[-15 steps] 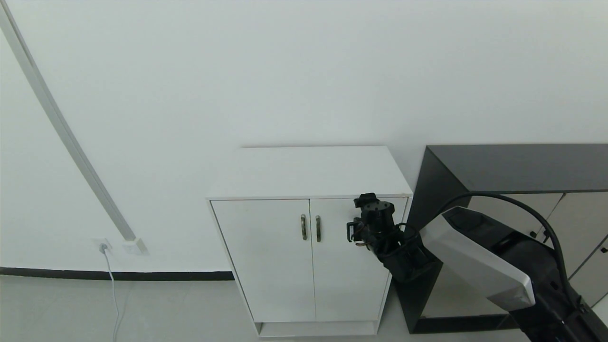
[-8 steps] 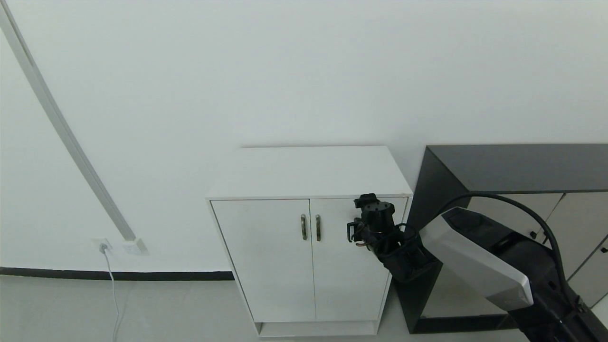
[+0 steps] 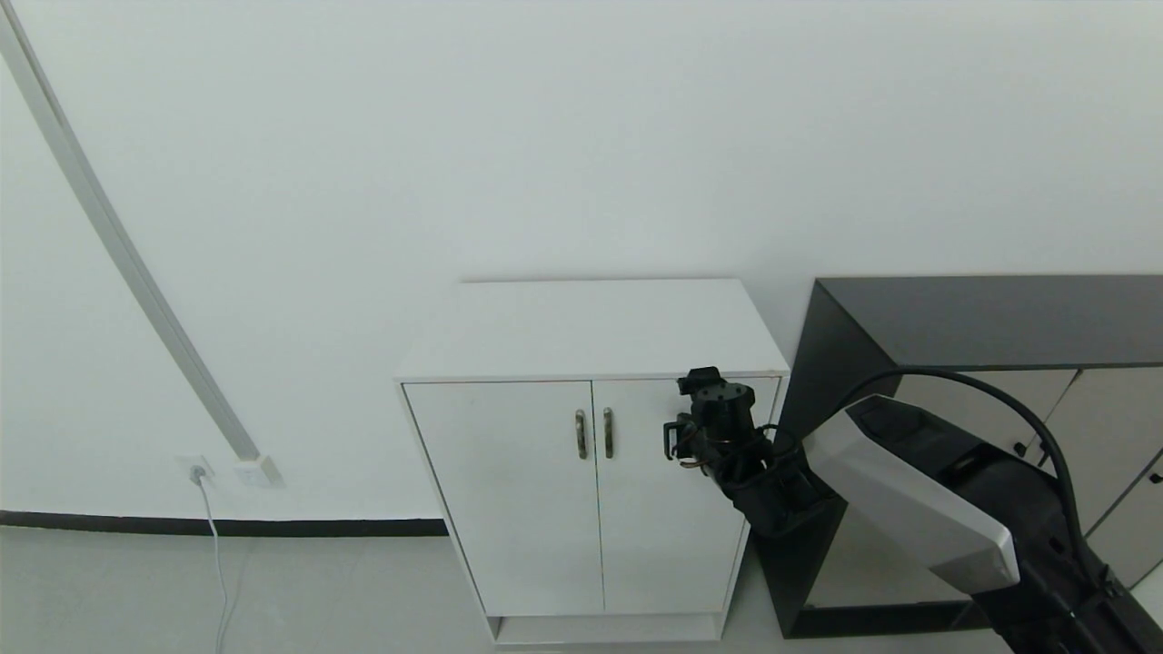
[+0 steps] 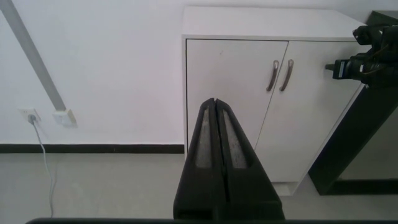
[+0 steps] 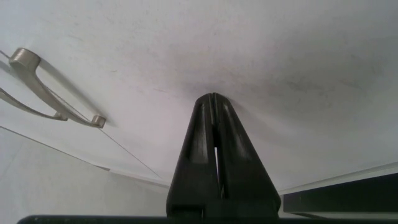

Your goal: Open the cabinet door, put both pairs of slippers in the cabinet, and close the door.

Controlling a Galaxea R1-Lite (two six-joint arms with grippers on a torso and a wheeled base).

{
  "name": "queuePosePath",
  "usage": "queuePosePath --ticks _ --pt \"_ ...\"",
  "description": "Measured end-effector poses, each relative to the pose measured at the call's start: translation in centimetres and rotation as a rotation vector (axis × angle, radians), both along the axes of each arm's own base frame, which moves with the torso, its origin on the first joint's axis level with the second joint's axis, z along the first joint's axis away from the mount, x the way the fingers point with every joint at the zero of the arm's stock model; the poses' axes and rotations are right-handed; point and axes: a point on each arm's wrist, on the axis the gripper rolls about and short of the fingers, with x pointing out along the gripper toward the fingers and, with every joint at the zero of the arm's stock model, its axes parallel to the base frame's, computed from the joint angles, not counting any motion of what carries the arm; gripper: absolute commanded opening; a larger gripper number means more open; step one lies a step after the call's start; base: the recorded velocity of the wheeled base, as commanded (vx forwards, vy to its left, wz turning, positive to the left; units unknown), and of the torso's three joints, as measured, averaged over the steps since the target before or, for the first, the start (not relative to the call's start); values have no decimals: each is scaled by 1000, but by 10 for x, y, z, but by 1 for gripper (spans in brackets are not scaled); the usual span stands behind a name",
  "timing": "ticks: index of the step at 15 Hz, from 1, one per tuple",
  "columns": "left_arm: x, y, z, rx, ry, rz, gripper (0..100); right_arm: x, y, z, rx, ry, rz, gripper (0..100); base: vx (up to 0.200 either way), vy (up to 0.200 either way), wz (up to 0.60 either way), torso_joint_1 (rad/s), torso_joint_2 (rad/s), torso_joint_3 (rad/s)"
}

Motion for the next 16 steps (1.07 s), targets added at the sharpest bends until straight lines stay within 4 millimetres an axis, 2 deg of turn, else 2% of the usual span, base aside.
queuePosePath --ticks 4,8,13,16 --pt "0 0 0 -1 0 0 0 2 1 3 -1 -11 2 0 0 0 0 0 0 0" --pt "0 0 0 0 0 0 0 -6 -3 3 -12 9 4 0 0 0 0 0 0 0" --pt "0 0 0 1 0 0 0 -31 -14 28 -14 11 10 0 0 0 0 0 0 0" --pt "0 0 0 0 0 0 0 -59 -31 44 -17 17 8 0 0 0 0 0 0 0"
